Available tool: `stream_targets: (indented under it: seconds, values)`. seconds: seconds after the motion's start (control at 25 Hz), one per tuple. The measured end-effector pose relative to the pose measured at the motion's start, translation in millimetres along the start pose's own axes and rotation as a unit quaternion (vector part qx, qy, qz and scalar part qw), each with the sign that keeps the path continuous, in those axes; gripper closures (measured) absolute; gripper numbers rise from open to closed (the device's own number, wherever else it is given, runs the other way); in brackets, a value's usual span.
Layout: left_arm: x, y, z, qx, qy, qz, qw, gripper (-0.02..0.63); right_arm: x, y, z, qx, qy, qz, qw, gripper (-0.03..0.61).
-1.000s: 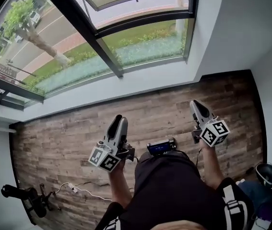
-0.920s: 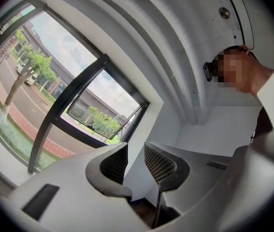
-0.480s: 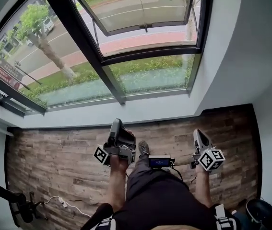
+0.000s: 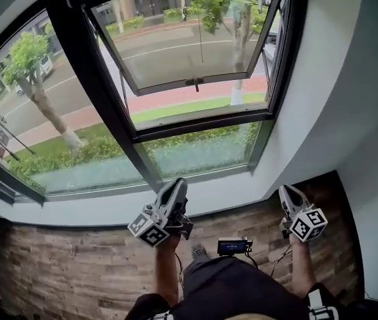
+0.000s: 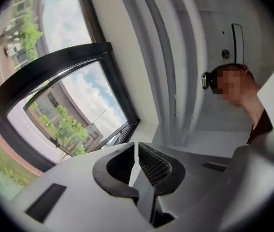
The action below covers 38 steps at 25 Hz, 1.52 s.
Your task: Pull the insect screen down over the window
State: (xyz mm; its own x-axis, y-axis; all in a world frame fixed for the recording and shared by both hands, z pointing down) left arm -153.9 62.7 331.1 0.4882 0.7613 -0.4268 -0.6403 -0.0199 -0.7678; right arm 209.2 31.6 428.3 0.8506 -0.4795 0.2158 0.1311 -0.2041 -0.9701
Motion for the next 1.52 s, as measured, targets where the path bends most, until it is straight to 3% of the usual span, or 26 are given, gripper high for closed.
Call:
stream_targets:
  seconds: [0.12, 0.36, 0.44, 0.56, 0.6, 0.72, 0.76, 0.8, 0.84, 0.96, 1.04, 1.12, 1.24, 1.28, 1.32, 1.36, 1.4, 1.52]
  values:
    - [-26, 26, -13, -0.041, 0.016, -0.086, 0.9953, 0.595, -19, 39, -32, 0.023, 0.023, 0.057, 0.998, 0.571]
    - [-76, 72, -37, -0.09, 0.038, -0.23, 0.9683, 0.595, -67, 81, -85, 0.014, 0.103, 0.161, 0.981, 0.569]
    - [-80, 95, -60, -0.105, 0.046, -0.293, 0.9493, 0.595, -75, 108, -102, 0.016, 0.107, 0.19, 0.976, 0.568]
    - [-79, 127, -88, -0.109, 0.061, -0.4, 0.9081, 0.595, -85, 147, -130, 0.03, 0.119, 0.235, 0.964, 0.538]
    - [-81, 135, -94, -0.101, 0.066, -0.415, 0.9018, 0.595, -86, 154, -140, 0.036, 0.125, 0.25, 0.96, 0.527]
    - [-90, 156, -113, -0.068, 0.067, -0.433, 0.8964, 0.595, -87, 166, -167, 0.05, 0.139, 0.288, 0.946, 0.517]
    - [-91, 165, -124, -0.062, 0.067, -0.448, 0.8894, 0.595, -87, 176, -175, 0.056, 0.143, 0.301, 0.941, 0.517]
    - [-91, 175, -137, -0.062, 0.071, -0.472, 0.8762, 0.595, -86, 188, -183, 0.063, 0.146, 0.314, 0.936, 0.517]
    - [-91, 185, -150, -0.069, 0.082, -0.503, 0.8574, 0.595, -84, 203, -190, 0.073, 0.149, 0.33, 0.929, 0.517]
    - [-90, 211, -189, -0.086, 0.126, -0.597, 0.7873, 0.595, -69, 244, -214, 0.119, 0.158, 0.382, 0.903, 0.517]
    - [-87, 227, -215, -0.08, 0.15, -0.64, 0.7497, 0.595, -52, 269, -233, 0.151, 0.163, 0.396, 0.891, 0.518]
    - [-84, 241, -242, -0.07, 0.168, -0.664, 0.7249, 0.595, -38, 297, -248, 0.185, 0.167, 0.401, 0.882, 0.518]
    - [-91, 255, -287, -0.078, 0.192, -0.688, 0.6955, 0.592, -26, 339, -264, 0.239, 0.165, 0.408, 0.866, 0.518]
    - [-96, 258, -301, -0.092, 0.198, -0.697, 0.6833, 0.574, -24, 350, -270, 0.253, 0.162, 0.412, 0.86, 0.518]
    - [-102, 260, -315, -0.111, 0.202, -0.707, 0.6687, 0.515, -21, 359, -277, 0.262, 0.158, 0.418, 0.855, 0.518]
    - [-109, 262, -328, -0.134, 0.205, -0.718, 0.6514, 0.394, -18, 367, -285, 0.268, 0.152, 0.428, 0.85, 0.518]
    - [-115, 264, -340, -0.158, 0.208, -0.73, 0.6317, 0.333, -15, 375, -294, 0.271, 0.141, 0.44, 0.845, 0.517]
    - [-126, 274, -371, -0.2, 0.217, -0.772, 0.5632, 0.324, -13, 404, -317, 0.277, 0.099, 0.466, 0.834, 0.518]
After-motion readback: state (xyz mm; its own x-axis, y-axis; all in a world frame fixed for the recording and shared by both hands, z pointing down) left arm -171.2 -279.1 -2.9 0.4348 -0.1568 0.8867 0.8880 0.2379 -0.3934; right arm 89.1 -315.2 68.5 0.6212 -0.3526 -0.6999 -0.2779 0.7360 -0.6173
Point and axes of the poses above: the fingertips, and each gripper's own axes: z backward along the fingers, x to its right, y out of its top, the point moved 4 cm from there along z, backward along the fingers, and after that the axes turned 3 degrees about -y, right-handed, at the moved point
